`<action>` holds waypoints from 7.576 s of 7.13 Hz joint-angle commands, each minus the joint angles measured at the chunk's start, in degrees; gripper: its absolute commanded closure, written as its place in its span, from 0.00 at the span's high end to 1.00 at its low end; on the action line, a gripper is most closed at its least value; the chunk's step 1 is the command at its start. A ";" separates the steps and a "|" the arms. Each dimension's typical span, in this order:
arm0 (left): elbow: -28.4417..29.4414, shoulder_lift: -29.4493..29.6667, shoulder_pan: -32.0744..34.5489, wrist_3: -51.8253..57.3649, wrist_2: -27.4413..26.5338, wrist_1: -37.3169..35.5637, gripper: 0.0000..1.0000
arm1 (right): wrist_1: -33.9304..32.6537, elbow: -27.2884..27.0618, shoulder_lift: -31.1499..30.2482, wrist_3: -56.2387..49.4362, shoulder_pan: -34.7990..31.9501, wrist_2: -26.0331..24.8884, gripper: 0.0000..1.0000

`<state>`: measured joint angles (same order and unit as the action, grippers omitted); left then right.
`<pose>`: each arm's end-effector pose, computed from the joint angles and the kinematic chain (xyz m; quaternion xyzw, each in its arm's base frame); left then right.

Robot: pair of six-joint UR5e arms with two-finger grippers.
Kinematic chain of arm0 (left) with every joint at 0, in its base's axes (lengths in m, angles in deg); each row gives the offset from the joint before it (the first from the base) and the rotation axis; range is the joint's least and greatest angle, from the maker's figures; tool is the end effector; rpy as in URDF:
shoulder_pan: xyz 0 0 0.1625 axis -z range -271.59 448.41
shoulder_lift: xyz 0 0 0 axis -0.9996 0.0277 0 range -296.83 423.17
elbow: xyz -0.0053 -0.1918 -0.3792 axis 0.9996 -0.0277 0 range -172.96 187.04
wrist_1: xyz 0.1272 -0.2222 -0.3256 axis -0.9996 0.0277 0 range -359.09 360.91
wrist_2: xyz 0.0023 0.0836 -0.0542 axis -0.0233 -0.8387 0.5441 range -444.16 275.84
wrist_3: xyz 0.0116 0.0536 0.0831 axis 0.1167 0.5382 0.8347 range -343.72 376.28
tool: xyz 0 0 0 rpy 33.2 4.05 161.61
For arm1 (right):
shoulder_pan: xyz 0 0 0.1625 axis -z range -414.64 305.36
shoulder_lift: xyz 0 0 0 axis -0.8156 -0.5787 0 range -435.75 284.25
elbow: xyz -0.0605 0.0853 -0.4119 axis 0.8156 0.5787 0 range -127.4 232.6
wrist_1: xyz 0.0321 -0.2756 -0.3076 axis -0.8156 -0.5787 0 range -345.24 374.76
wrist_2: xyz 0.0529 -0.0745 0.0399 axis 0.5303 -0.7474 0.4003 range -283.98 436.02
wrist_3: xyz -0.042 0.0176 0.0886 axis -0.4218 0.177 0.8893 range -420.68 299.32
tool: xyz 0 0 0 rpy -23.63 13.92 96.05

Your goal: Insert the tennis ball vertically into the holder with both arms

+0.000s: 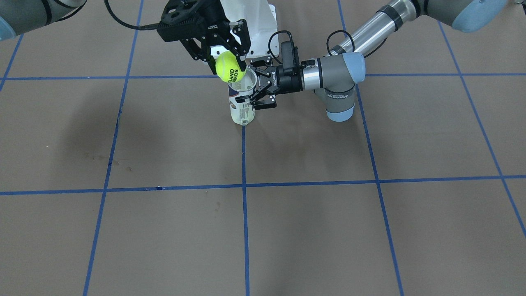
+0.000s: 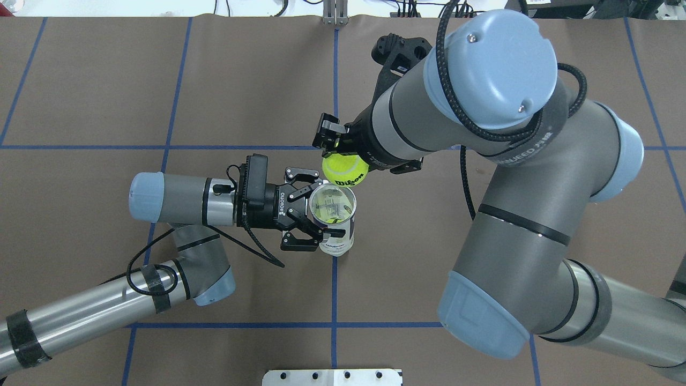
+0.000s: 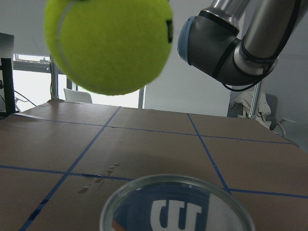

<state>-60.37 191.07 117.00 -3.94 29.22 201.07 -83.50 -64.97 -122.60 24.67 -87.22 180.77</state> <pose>0.5311 -0.3962 0.2600 0.5981 0.6392 0.3264 0.3565 -0.4068 -0.3880 0.0584 0.0601 -0.5224 0.1401 0.8390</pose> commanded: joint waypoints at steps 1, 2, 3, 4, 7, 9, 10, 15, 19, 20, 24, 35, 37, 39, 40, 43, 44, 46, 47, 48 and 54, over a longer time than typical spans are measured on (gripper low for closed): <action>0.00 0.07 -0.02 0.01 0.00 -0.03 0.82 | -0.01 0.23 0.44 0.17 1.64 -1.56 0.00; 0.09 0.07 -0.02 0.01 0.00 -0.03 0.82 | -0.01 0.23 0.35 0.17 1.73 -1.82 0.07; 0.09 0.16 -0.11 0.01 0.00 -0.03 0.82 | -0.27 0.32 0.35 0.17 1.90 -2.00 0.23; 0.09 0.16 -0.11 0.01 0.00 -0.12 0.82 | -0.88 0.32 0.61 0.17 2.77 -3.66 0.45; 0.09 0.16 -0.11 -0.08 0.00 -0.12 0.82 | -1.15 0.23 0.62 0.17 3.75 -5.78 1.00; 0.09 0.16 -0.11 -0.08 -0.09 -0.03 0.82 | -1.15 0.14 0.62 0.17 3.75 -5.78 1.00; 0.00 0.16 -0.11 -0.08 0.00 -0.03 0.82 | -1.23 -0.12 0.70 0.17 3.66 -5.78 1.00; 0.00 -0.02 -0.11 -0.08 0.00 -0.03 0.84 | -11.86 -4.86 3.16 -1.93 0.07 -4.55 1.00; 0.00 -0.11 -0.20 -0.08 0.00 0.06 0.84 | -17.85 -4.34 -1.64 -23.57 -12.63 5.41 1.00; 0.00 -0.19 -0.20 -0.08 0.00 0.06 0.84 | -17.76 -3.38 -5.06 -33.92 -19.39 9.73 1.00; -0.09 -0.28 -0.20 -0.08 0.00 0.06 0.87 | -2.37 18.20 -16.05 -70.98 -40.78 22.84 1.00; -1.92 -1.69 0.24 -0.69 0.09 7.88 1.00 | 6.41 21.50 -19.69 -71.29 -42.57 24.63 1.00; -5.08 -1.78 0.24 -0.96 0.00 8.06 1.00 | 6.41 21.50 -19.77 -71.20 -42.66 24.63 1.00; -7.37 -1.52 0.94 -3.84 -0.44 8.23 1.00 | 6.41 22.20 -22.92 -71.02 -43.44 24.72 1.00; -7.55 -1.51 2.08 -4.64 -1.05 8.23 1.00 | 6.41 22.29 -24.94 -70.94 -44.58 24.63 1.00; -7.56 -4.66 10.32 -10.35 -0.97 8.14 1.00 | 9.02 22.03 -33.54 -71.38 -47.49 24.54 1.00; -7.56 -6.76 13.39 -11.06 -0.79 8.14 1.00 | 14.01 22.29 -37.23 -71.46 -48.62 24.37 1.00; -6.86 -11.24 19.98 -12.30 -1.05 7.18 0.99 | 17.56 22.38 -41.91 -75.65 -51.00 24.28 1.00; -5.64 -13.10 24.45 -12.30 -1.05 5.44 0.99 | 17.66 22.38 -42.27 -75.94 -51.44 24.36 1.00; -3.80 -13.46 28.33 -12.21 -0.53 2.29 0.99 | 17.66 22.38 -42.28 -75.77 -51.36 24.36 1.00; -3.60 -14.78 42.07 -6.50 9.67 -32.67 0.99 | 17.66 22.47 -42.19 -75.15 -51.36 24.36 1.00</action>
<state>-63.91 177.02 157.05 -12.14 37.85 175.10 -65.84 -42.56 -164.77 -50.53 -138.58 205.13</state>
